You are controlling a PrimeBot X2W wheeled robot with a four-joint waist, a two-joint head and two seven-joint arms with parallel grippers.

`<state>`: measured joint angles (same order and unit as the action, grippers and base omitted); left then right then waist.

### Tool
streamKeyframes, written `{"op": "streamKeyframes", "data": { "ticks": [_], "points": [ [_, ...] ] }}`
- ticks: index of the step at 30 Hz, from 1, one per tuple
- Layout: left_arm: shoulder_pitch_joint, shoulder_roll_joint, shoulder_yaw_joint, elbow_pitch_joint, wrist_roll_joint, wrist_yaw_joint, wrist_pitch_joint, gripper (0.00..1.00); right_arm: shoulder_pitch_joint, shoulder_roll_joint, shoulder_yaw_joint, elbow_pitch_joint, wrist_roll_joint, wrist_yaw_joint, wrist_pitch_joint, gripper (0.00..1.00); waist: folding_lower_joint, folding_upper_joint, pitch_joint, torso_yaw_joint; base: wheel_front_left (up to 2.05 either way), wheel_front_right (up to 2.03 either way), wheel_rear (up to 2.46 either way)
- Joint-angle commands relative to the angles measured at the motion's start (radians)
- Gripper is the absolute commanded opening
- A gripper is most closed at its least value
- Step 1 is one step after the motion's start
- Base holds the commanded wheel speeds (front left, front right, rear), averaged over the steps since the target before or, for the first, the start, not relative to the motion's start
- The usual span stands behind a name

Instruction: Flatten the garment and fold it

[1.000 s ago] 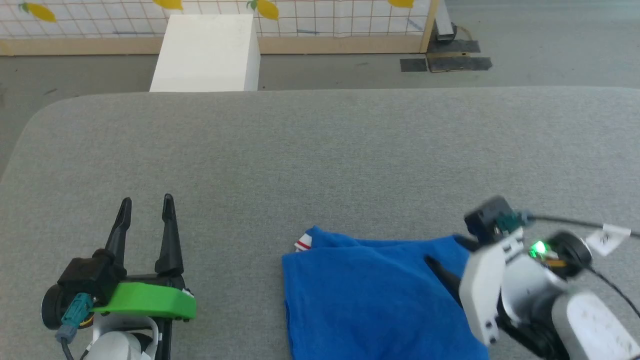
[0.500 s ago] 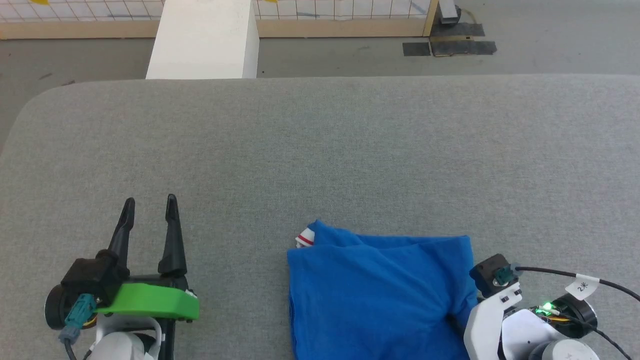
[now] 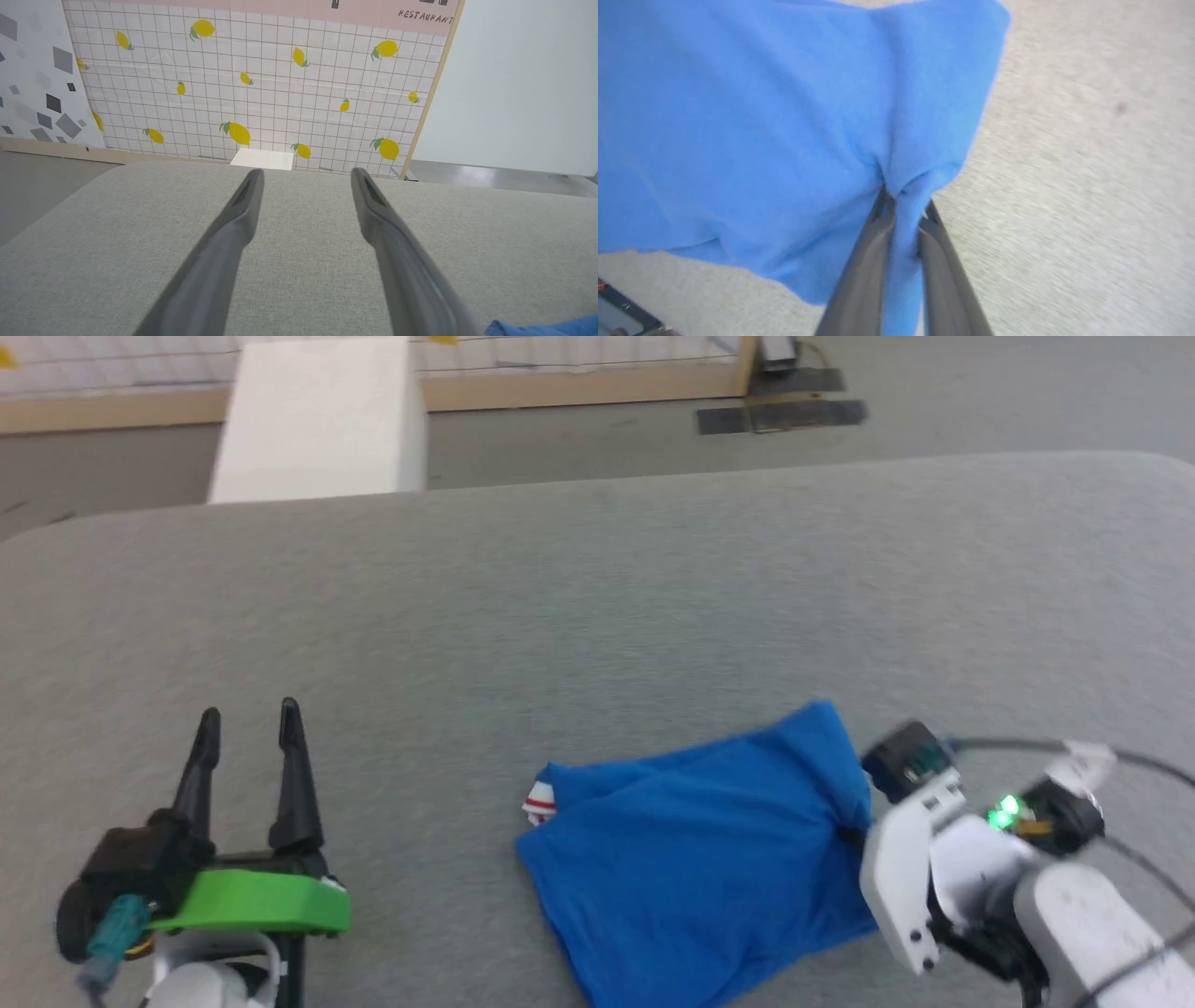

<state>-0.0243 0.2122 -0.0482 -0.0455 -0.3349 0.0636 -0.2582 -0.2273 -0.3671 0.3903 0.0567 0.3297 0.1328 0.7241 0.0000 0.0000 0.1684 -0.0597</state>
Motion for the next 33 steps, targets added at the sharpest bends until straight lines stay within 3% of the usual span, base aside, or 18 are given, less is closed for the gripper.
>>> {"op": "streamKeyframes", "data": {
  "ticks": [1,7,12,22,33],
  "points": [
    [-0.004,-0.004,0.021,-0.012,-0.005,0.013,-0.004,1.0,-0.058,-0.03,0.044,0.011,0.019,-0.002,0.018,0.0,0.0,0.0,0.03,-0.158,0.0,0.0,0.0],
    [-0.041,0.006,0.048,-0.022,-0.001,0.019,-0.004,1.0,-0.271,-0.095,0.137,0.143,0.105,-0.002,-0.012,0.0,0.0,0.0,0.087,-0.344,0.0,0.0,0.0],
    [-0.086,0.039,0.055,-0.054,0.017,0.026,0.017,1.0,-0.411,-0.12,0.156,0.292,0.136,-0.002,-0.087,0.0,0.0,0.0,0.16,-0.411,0.0,0.0,0.0],
    [-0.131,0.117,0.072,-0.199,0.072,0.059,0.127,1.0,-0.574,-0.216,0.071,0.565,0.154,-0.002,-0.237,0.0,0.0,0.0,0.347,-0.374,0.0,0.0,0.0],
    [-0.101,0.165,0.107,-0.327,0.093,0.089,0.206,1.0,-0.705,-0.273,-0.081,0.821,0.084,-0.002,-0.414,0.0,0.0,0.0,0.449,-0.327,0.0,0.0,0.0]
  ]
}}
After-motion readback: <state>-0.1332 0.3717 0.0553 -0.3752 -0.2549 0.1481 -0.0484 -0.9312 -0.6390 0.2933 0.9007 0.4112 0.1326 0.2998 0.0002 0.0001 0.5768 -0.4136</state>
